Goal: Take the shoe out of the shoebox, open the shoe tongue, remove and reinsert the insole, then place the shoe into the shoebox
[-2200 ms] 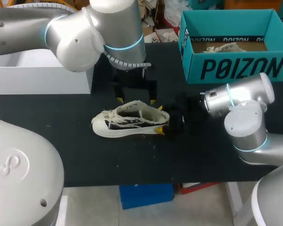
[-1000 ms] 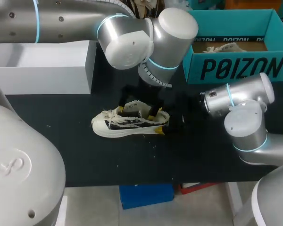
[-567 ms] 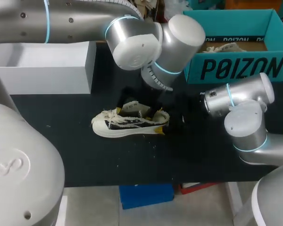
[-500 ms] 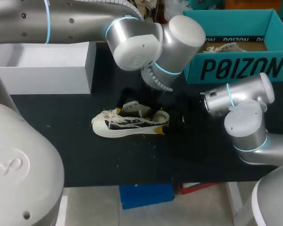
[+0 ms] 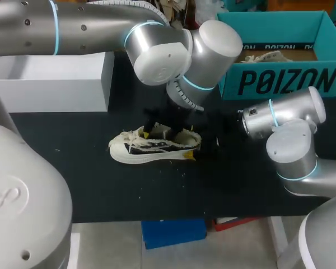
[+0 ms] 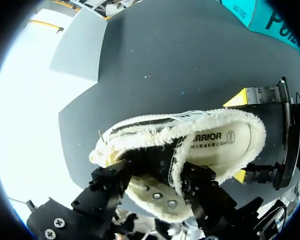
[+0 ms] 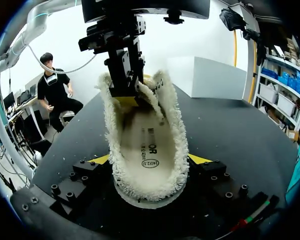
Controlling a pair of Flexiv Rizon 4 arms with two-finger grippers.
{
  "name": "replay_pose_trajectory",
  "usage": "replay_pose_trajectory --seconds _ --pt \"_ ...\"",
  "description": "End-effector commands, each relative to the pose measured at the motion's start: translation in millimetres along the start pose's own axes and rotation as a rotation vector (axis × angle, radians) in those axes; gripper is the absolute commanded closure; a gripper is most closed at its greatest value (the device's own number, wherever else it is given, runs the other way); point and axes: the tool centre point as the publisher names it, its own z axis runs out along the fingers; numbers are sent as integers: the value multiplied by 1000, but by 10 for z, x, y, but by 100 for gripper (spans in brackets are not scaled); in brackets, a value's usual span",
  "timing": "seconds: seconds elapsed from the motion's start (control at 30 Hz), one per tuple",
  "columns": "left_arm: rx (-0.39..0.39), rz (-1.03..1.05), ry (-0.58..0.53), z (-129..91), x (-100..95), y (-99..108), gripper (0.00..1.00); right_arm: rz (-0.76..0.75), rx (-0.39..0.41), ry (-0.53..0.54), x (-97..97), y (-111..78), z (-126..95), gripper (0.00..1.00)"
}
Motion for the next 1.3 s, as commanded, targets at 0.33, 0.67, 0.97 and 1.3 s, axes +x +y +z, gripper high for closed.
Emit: replay_pose_trajectory --seconds 0.33,0.67,0.97,1.3 --pt "18 6 22 -44 -70 17 100 0 1 -2 -4 -12 26 100" --pt "108 -90 133 -289 -136 -100 100 0 1 -2 -4 -12 26 100" --pt "151 -169 314 -429 -289 -160 100 0 1 -2 -4 -12 26 100" --pt "145 -199 433 -296 -426 -81 100 0 1 -2 -4 -12 26 100"
